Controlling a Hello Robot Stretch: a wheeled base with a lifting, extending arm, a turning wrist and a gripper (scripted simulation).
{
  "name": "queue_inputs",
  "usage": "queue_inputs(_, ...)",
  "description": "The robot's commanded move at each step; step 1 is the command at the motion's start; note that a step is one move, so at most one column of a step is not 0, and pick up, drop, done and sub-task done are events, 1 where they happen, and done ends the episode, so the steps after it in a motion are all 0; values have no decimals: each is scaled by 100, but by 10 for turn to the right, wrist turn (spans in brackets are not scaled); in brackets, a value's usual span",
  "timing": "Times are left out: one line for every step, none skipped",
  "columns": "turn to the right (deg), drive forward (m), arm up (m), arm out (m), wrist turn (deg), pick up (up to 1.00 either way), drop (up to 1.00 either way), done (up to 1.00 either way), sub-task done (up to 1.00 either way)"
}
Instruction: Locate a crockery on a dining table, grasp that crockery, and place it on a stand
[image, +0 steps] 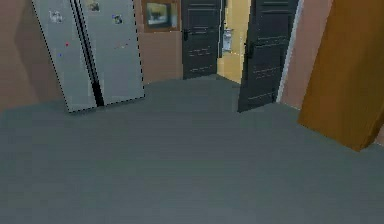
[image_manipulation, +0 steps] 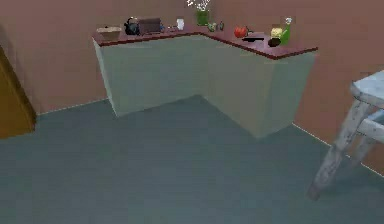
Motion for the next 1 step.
queue_inputs(0,100,0,0,0,0,0,0,0)
